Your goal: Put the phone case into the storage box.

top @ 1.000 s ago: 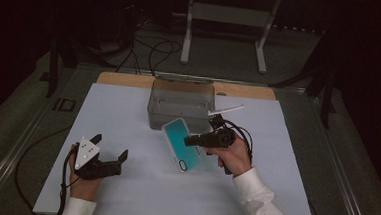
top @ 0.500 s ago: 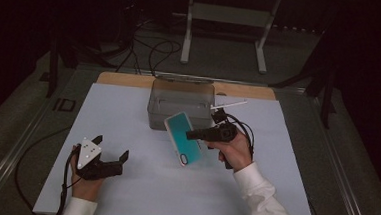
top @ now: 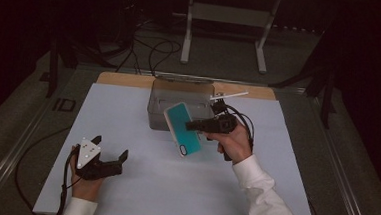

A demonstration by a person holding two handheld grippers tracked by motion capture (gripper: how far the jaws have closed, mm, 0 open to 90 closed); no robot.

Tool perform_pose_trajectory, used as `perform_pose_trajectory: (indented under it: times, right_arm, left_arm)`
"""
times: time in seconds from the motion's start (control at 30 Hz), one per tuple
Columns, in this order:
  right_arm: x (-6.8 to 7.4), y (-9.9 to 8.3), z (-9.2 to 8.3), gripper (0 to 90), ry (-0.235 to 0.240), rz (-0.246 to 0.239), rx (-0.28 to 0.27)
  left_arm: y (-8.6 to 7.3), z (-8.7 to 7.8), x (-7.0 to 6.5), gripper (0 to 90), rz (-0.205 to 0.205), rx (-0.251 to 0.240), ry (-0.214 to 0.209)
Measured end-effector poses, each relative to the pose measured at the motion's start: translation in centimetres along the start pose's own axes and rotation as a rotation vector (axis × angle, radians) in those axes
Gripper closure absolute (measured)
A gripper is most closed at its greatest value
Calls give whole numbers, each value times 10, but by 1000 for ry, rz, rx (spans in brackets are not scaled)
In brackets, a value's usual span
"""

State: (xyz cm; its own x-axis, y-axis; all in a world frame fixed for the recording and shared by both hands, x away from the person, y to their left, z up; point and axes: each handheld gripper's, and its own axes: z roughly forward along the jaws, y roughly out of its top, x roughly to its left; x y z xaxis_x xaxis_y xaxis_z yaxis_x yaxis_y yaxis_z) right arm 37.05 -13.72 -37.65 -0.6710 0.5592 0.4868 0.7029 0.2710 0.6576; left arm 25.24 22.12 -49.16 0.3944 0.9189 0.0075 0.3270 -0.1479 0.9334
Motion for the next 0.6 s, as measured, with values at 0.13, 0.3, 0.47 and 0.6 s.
perform_pose_trajectory:
  times: [0.13,0.3,0.47,0.6]
  right_arm:
    - [1,7,-1,815,-8,-3,-11]
    - [3,14,-1,816,-22,-10,-17]
    - [3,21,0,816,-39,-14,-20]
    - [3,25,1,816,-51,-12,-18]
  left_arm:
    - [-1,1,0,4,2,4,10]
    - [-1,0,1,5,1,-3,13]
    - [-1,-1,1,5,-1,-2,13]
    - [-1,0,1,5,1,-1,13]
